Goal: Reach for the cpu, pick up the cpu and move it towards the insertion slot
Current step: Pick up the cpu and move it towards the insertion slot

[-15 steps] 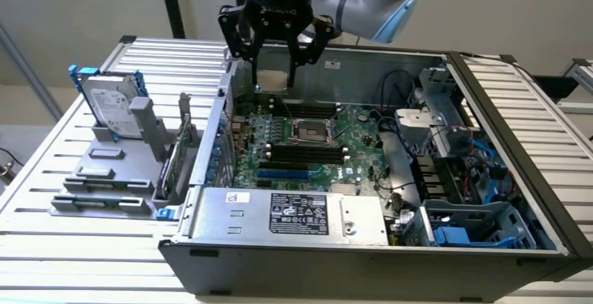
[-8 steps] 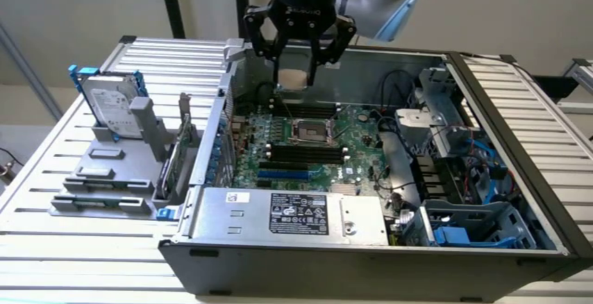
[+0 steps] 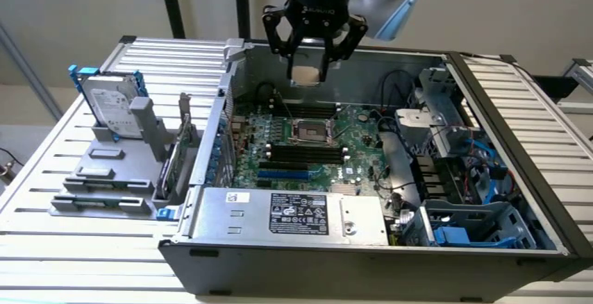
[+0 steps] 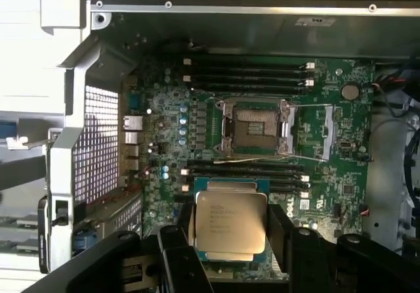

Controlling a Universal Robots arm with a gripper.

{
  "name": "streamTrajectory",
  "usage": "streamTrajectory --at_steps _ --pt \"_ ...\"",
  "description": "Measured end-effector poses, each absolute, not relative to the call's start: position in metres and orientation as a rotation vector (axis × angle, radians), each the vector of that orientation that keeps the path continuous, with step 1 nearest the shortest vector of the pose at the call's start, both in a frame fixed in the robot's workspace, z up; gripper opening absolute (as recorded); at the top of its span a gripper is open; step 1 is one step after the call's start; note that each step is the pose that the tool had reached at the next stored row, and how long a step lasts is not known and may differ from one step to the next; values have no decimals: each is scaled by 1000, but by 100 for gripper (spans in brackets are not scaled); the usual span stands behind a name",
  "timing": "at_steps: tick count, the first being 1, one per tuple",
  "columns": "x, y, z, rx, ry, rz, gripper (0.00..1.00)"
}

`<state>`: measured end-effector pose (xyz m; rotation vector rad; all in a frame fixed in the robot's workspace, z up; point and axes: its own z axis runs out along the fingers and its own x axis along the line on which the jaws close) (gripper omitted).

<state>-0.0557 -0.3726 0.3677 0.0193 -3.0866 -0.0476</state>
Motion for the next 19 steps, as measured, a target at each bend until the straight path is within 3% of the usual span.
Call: streamTrajectory --at_steps 19 --pt "-32 -328 356 20 -3104 -48 54"
